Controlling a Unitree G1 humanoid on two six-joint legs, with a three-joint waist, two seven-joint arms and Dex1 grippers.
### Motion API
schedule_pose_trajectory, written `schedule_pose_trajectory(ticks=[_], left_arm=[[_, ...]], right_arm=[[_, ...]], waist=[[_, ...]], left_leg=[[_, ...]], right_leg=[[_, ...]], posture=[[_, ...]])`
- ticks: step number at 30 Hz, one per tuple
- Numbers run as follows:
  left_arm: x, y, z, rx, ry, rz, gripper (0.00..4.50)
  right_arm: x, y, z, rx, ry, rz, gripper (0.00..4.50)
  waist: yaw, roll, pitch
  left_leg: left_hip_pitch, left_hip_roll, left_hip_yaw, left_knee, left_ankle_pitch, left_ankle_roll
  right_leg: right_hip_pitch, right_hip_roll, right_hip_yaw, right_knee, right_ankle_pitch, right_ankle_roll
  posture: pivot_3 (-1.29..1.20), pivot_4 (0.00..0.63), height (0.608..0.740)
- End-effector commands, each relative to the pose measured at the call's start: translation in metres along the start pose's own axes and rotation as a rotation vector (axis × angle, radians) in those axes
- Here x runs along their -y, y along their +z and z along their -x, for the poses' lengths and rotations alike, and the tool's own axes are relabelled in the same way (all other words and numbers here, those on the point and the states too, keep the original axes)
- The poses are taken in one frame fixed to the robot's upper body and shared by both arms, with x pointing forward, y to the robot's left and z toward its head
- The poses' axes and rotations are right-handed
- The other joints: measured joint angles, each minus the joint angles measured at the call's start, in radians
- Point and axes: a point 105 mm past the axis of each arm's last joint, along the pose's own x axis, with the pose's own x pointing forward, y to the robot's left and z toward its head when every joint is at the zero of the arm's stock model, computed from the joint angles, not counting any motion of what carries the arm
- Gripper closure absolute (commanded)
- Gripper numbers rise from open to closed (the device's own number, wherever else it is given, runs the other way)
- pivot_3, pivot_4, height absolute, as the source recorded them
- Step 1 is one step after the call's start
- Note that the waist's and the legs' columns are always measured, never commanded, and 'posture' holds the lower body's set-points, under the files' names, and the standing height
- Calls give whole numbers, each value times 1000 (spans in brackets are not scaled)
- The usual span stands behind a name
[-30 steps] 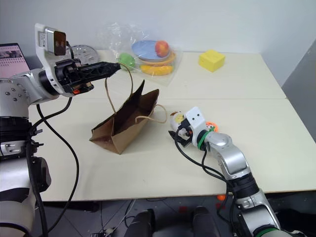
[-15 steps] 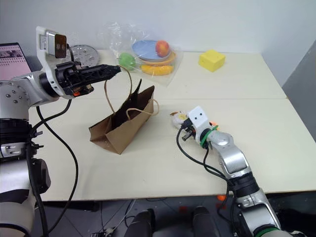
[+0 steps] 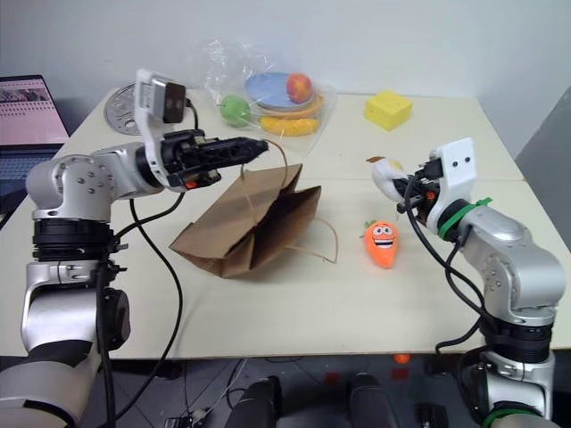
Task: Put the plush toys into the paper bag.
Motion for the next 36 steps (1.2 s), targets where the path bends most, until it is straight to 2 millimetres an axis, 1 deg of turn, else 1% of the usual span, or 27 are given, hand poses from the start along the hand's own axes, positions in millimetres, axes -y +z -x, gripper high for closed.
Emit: schedule_pose_trajectory(ticks=[1,2,3,4,6,7,9,11,13,18,21,26,29,33,36], left_arm=[[6,17,7,31,1,-48,4500],[6,19,11,32,13,-53,4500],[5,19,13,29,19,-56,4500],[5,19,13,25,20,-57,4500],[5,18,12,24,14,-51,4500],[5,17,10,23,10,-49,4500],[5,16,8,21,4,-47,4500],[5,14,6,18,-2,-46,4500],[5,14,5,19,-4,-45,4500],[7,14,5,22,-9,-46,4500],[8,13,3,16,-19,-48,4500],[13,12,-1,14,-52,-31,4500],[15,11,-4,12,-66,-33,4500],[17,19,-5,33,-71,-45,4500],[20,25,-4,52,-77,-58,4500]], right_arm=[[-26,26,10,47,161,76,4488],[-42,29,11,39,252,87,4488],[-53,30,13,33,311,92,4488],[-57,31,13,28,338,92,4488],[-75,31,12,12,412,103,4488],[-90,28,11,-7,477,114,4488],[-112,23,13,-42,573,127,4488],[-129,15,13,-82,640,158,4488],[-137,11,11,-102,662,173,4488],[-146,9,-2,-104,658,179,4488],[-154,10,-20,-92,641,175,4488],[-163,5,-40,-95,641,160,4488],[-171,-3,-55,-99,638,142,4488],[-181,-23,-77,-127,616,86,4488],[-187,-31,-89,-120,582,45,4488]], waist=[[-4,1,0],[-7,1,1],[-13,1,1],[-16,1,1],[-16,1,1],[-15,1,1],[-15,1,1],[-14,1,1],[-11,1,1],[-4,1,1],[-6,1,1],[-3,1,1],[-4,1,1],[-4,1,1],[-5,1,1]], left_leg=[[0,0,0,0,0,0],[0,0,0,0,0,0],[0,0,0,0,0,0],[0,0,0,0,0,0],[0,0,0,0,0,0],[0,0,0,0,0,0],[0,0,0,0,0,0],[0,0,0,0,0,0],[-1,0,0,0,0,0],[-1,0,0,1,0,0],[-1,0,0,1,0,0],[-1,0,0,0,0,0],[-1,0,0,0,0,0],[-1,0,0,0,0,0],[-1,0,0,0,0,0]], right_leg=[[0,0,0,0,0,0],[0,0,0,0,0,0],[0,0,0,0,0,0],[-1,0,0,0,0,0],[0,0,0,0,0,0],[0,0,0,0,0,0],[0,0,0,0,0,0],[0,0,0,0,0,0],[0,0,0,-1,0,0],[0,0,0,-1,0,0],[0,0,0,-1,0,0],[-1,0,0,-1,0,0],[-1,0,0,-1,0,0],[-1,0,0,0,0,0],[-1,0,0,0,0,0]], posture=[[0,150,740],[0,150,740],[0,150,740],[0,150,740],[0,150,740],[0,150,740],[0,150,740],[0,150,740],[0,150,740],[0,150,740],[0,150,740],[0,150,740],[0,150,740],[0,150,740],[0,150,740]])
